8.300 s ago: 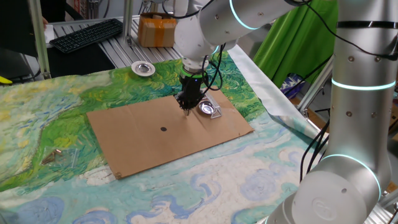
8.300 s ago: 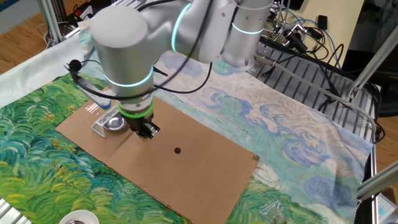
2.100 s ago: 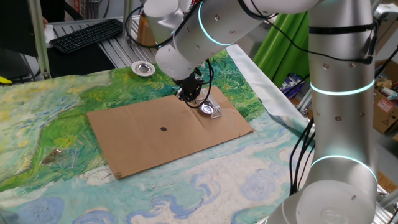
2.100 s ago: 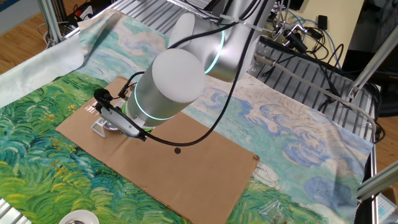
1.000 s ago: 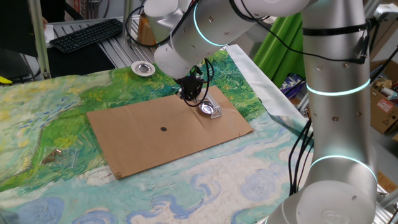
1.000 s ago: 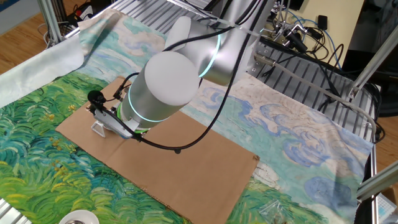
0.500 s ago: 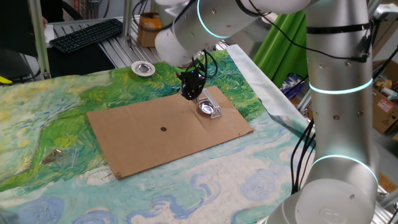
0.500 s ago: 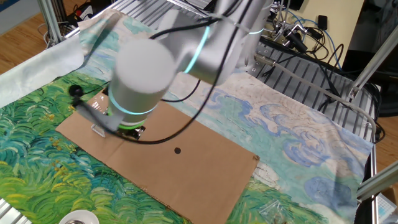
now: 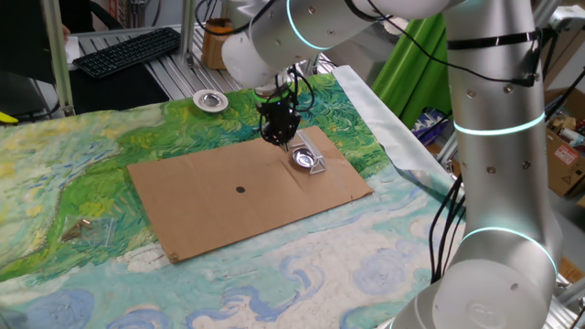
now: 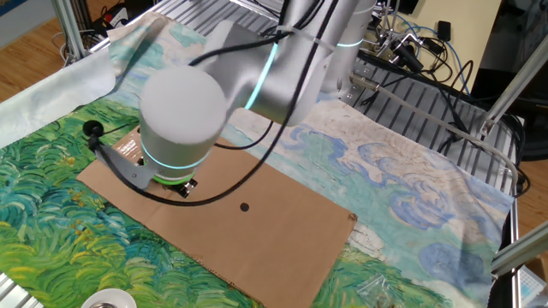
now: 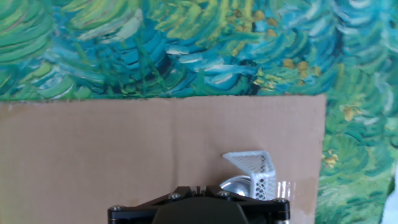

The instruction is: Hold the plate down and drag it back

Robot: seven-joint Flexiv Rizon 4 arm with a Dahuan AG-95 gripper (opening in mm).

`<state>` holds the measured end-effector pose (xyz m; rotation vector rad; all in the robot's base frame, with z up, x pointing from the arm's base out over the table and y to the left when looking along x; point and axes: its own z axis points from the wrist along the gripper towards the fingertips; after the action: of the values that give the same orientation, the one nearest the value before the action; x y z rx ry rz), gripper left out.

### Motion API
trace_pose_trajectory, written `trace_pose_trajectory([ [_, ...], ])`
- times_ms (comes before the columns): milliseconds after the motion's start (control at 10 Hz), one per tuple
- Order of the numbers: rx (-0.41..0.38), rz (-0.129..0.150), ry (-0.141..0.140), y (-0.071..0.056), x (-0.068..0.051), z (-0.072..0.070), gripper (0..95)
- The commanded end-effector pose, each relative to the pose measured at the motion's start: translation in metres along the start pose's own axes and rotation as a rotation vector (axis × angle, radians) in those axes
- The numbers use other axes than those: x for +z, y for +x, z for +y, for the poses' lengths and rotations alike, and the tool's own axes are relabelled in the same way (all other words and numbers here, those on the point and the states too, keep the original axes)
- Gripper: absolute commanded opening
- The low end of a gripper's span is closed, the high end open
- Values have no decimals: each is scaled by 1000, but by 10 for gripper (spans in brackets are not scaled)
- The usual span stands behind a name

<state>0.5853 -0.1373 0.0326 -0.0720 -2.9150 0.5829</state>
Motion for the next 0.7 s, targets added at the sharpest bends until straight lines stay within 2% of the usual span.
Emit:
trace_pose_trajectory([
  [100,-20,-8,13,5,5,-5,0],
  [300,-33,-12,13,13,13,-13,0],
  [600,-26,-12,18,17,15,-13,0],
  [700,-24,-14,29,20,16,-12,0],
])
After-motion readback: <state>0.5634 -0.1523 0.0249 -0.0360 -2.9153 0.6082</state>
